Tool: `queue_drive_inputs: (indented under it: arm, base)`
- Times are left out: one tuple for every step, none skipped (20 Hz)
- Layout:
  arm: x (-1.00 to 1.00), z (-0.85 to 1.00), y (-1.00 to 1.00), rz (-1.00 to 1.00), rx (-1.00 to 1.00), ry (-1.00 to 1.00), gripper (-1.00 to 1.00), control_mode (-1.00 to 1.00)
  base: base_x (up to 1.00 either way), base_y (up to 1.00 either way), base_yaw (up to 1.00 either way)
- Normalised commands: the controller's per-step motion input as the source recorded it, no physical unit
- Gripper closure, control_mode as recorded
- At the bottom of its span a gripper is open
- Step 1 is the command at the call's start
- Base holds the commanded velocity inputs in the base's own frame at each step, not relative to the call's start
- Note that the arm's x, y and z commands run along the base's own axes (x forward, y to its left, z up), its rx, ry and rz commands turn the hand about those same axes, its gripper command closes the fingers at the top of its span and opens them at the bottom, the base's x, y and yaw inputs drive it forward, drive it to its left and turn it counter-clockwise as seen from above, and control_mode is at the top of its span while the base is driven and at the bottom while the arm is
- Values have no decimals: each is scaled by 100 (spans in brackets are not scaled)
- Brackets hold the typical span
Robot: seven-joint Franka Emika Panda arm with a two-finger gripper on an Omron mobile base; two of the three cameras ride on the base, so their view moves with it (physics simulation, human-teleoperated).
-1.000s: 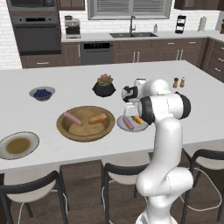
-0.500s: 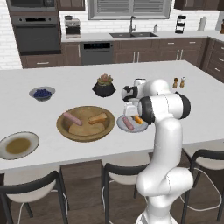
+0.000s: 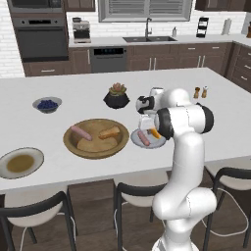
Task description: Place one bun and one sausage from the bowl on each plate.
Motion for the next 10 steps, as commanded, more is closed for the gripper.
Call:
queue_drive_inputs:
  arm:
    - [0,0,0,0,0,0,-100,-100]
    - [0,0,0,0,0,0,-100,-100]
    - [0,0,0,0,0,0,-100,-100]
    - [0,0,0,0,0,0,-100,-100]
    - [0,0,0,0,0,0,-100,-100]
    - [0,0,0,0,0,0,-100,-100]
    - [0,0,0,0,0,0,-100,-100]
    - [-1,0,0,0,0,0,-100,-100]
    - [-11,9,0,0,0,-3,-100,-100]
    - [-8,28,-1,0,0,0,-100,-100]
  base:
    - [0,0,0]
    - [0,0,0]
    - [0,0,0]
    - [0,0,0]
    - [0,0,0]
    - [0,0,0]
    - [0,0,0]
    - [0,0,0]
    - [0,0,0]
    - [0,0,0]
